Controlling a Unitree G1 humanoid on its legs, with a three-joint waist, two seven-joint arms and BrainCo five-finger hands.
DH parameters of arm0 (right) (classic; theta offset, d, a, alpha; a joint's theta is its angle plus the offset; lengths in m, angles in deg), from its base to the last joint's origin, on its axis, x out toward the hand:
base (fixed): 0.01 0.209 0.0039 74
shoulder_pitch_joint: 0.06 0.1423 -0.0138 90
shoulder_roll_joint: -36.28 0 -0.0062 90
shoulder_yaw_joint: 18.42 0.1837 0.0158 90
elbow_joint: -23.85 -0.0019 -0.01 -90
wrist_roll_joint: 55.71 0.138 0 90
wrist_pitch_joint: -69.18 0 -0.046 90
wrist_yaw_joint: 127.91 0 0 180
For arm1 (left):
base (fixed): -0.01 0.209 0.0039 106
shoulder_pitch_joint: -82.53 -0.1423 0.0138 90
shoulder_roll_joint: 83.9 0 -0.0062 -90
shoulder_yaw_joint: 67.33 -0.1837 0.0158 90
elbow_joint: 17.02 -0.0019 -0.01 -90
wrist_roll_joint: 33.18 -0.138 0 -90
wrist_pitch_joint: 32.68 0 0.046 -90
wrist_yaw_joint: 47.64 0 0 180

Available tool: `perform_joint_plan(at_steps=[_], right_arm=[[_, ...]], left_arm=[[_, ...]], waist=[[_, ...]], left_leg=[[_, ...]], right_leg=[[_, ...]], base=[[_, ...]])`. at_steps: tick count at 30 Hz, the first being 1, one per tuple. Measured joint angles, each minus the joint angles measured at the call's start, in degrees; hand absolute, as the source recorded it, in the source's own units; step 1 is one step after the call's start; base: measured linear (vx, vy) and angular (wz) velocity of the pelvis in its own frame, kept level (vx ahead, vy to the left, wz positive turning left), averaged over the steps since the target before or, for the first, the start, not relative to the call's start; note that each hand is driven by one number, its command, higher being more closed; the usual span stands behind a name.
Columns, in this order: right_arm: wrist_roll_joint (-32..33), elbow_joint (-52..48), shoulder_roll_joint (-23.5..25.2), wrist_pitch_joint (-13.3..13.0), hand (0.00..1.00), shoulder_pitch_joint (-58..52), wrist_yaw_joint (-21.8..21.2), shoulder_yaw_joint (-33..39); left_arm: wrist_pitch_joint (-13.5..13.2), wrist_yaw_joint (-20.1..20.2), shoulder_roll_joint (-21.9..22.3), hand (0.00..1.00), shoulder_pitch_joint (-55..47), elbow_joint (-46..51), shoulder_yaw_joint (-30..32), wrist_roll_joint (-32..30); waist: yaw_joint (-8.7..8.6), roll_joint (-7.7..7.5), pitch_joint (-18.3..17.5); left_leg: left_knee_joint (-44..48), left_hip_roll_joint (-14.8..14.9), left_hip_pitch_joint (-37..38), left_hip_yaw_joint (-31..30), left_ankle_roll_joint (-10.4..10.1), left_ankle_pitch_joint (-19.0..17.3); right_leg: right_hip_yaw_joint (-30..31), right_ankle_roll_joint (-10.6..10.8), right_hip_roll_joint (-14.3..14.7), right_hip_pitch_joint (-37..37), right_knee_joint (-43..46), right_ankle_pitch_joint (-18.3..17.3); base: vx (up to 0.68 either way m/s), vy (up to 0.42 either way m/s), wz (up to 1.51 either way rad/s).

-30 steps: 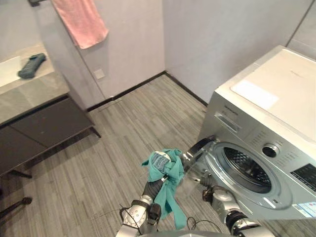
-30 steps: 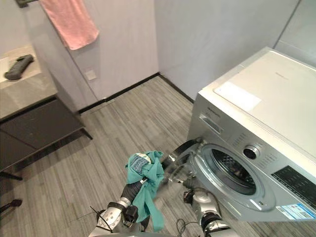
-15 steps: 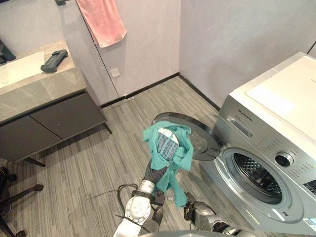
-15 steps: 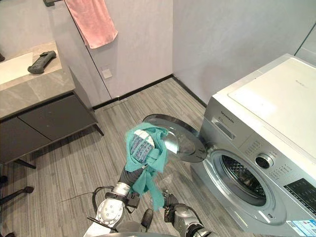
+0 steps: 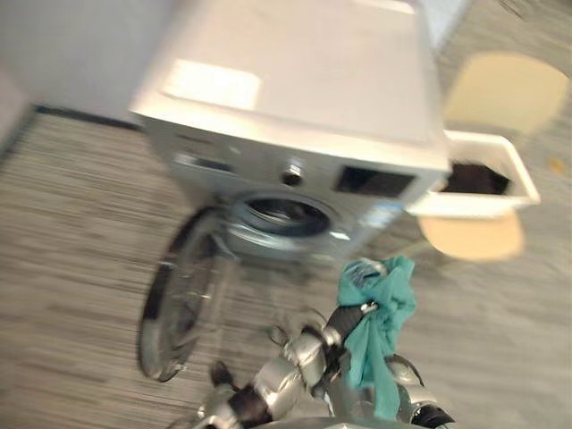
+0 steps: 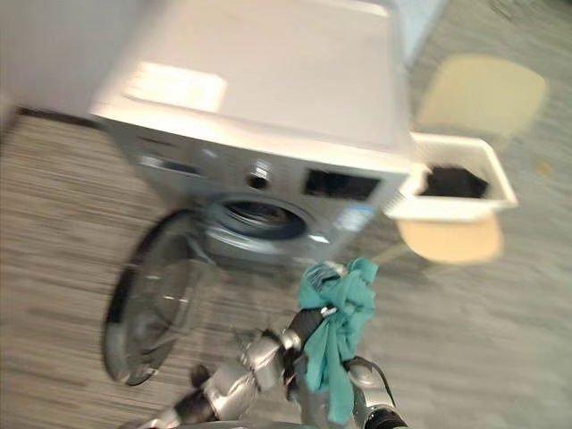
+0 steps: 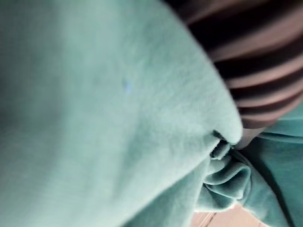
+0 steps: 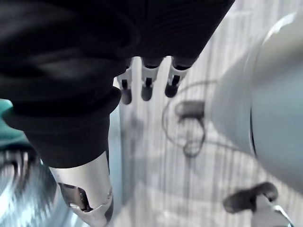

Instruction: Pick up the laundry basket with both hands and put the clothes into the washing machine.

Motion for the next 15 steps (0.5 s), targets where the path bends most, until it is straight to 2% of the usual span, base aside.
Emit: perform_joint_plan(at_steps=[1, 2, 3, 4, 5, 6, 7, 8, 10, 12, 14, 15], right_arm=[[2.56, -3.7, -0.17, -0.64, 0.0, -0.13, 1.01, 1.86], [3.58, -5.17, -0.43, -1.12, 0.0, 0.06, 1.32, 2.94], [6.13, -8.28, -1.28, -2.34, 0.0, 0.23, 2.38, 5.08], [8.2, -11.67, -1.59, -3.19, 0.0, 0.76, 2.97, 7.22], [9.35, -13.17, -1.57, -3.67, 0.0, 1.55, 3.25, 7.64], [10.76, -17.22, -1.21, -4.98, 0.0, 2.34, 3.41, 7.89], [12.02, -21.7, -0.8, -6.07, 0.0, 2.37, 3.55, 7.7], [12.91, -26.24, 0.0, -7.37, 0.0, 1.87, 3.62, 7.79], [14.06, -30.4, 1.01, -8.36, 0.0, 0.89, 3.65, 7.77], [14.34, -36.8, 2.67, -9.53, 0.0, -2.47, 3.61, 6.92], [14.42, -41.74, 3.67, -10.1, 0.0, -3.39, 3.47, 5.09], [14.61, -43.44, 3.72, -10.6, 0.0, -3.62, 3.22, 4.56]], left_arm=[[-0.19, -1.43, 1.69, 1.0, 5.33, -2.63, 0.31, 0.06], [-0.39, -2.09, 2.45, 1.0, 7.72, -3.75, 0.88, 0.07], [-1.18, -3.85, 4.25, 1.0, 12.23, -5.71, 2.09, 0.06], [-2.41, -5.56, 5.95, 1.0, 16.96, -7.66, 4.35, -0.05], [-3.46, -6.32, 6.04, 1.0, 19.13, -8.2, 5.76, -0.28], [-4.68, -7.07, 5.74, 1.0, 23.06, -10.15, 10.14, -1.36], [-5.25, -8.94, 5.61, 1.0, 25.82, -11.4, 16.29, -2.25], [-5.99, -11.24, 5.5, 1.0, 27.85, -11.58, 24.18, -3.4], [-6.89, -13.32, 5.39, 1.0, 30.03, -11.93, 32.04, -4.67], [-7.87, -17.05, 4.53, 1.0, 33.11, -12.26, 44.02, -6.62], [-8.2, -17.17, 1.15, 1.0, 34.01, -12.19, 48.37, -7.9], [-8.21, -16.79, 0.35, 1.0, 33.99, -11.96, 48.35, -8.33]], waist=[[-0.19, -1.42, 3.4], [-0.19, -2.01, 4.83], [-0.81, -2.38, 7.05], [-2.43, -2.97, 8.5], [-3.37, -3.23, 9.05], [-3.5, -3.86, 9.96], [-2.67, -4.23, 10.13], [-2.7, -4.53, 10.45], [-2.38, -5.03, 12.21], [0.31, -5.03, 13.17], [1.11, -4.99, 13.2], [1.49, -4.99, 13.2]], left_leg=[[7.71, 3.01, -3.81, -1.33, 3.18, -2.58], [11.08, 3.23, -5.71, -3.92, 3.59, -3.74], [13.44, 1.94, -9.36, -9.29, 2.6, -3.99], [13.46, 1.67, -12.27, -11.12, 2.0, -4.4], [13.95, 1.97, -14.27, -11.38, 1.72, -4.59], [15.43, 3.77, -17.5, -11.05, -0.08, -5.82], [16.95, 6.23, -20.34, -10.68, -2.74, -8.44], [18.6, 7.46, -23.46, -10.84, -3.04, -9.52], [19.28, 7.65, -24.32, -10.66, -2.95, -9.65], [20.34, 8.87, -25.22, -9.06, -2.95, -10.49], [22.4, 10.35, -27.51, -8.7, -2.97, -11.63], [22.86, 10.82, -28.28, -8.41, -3.06, -11.89]], right_leg=[[1.53, -0.24, 2.27, -1.58, 1.65, 1.07], [2.05, -1.05, 2.99, -2.37, 2.14, 1.29], [2.15, -1.37, 3.71, -4.47, 2.99, 1.59], [1.67, -1.99, 3.58, -7.89, 3.65, 2.17], [1.35, -2.5, 3.74, -9.62, 3.76, 3.07], [2.04, -2.18, 5.44, -12.83, 3.54, 3.55], [2.9, -2.42, 7.58, -16.07, 3.12, 4.54], [2.97, -2.24, 8.36, -18.81, 3.15, 5.08], [3.2, -2.49, 8.44, -19.61, 3.14, 5.67], [4.4, -2.54, 9.1, -21.24, 3.17, 6.36], [4.73, -2.55, 10.07, -23.46, 4.0, 6.39], [4.89, -2.55, 10.26, -24.38, 4.27, 6.39]], base=[[-0.05, -0.217, -1.04], [-0.06, -0.134, -0.96], [-0.04, -0.069, -0.46], [-0.05, -0.039, -0.26], [-0.05, -0.01, -0.2], [-0.07, 0.011, -0.76], [-0.07, 0.031, -0.96], [-0.05, 0.042, -0.77], [-0.01, 0.027, -0.23], [0.02, 0.045, -0.33], [0.04, 0.057, -0.41], [0.03, 0.044, -0.4]])
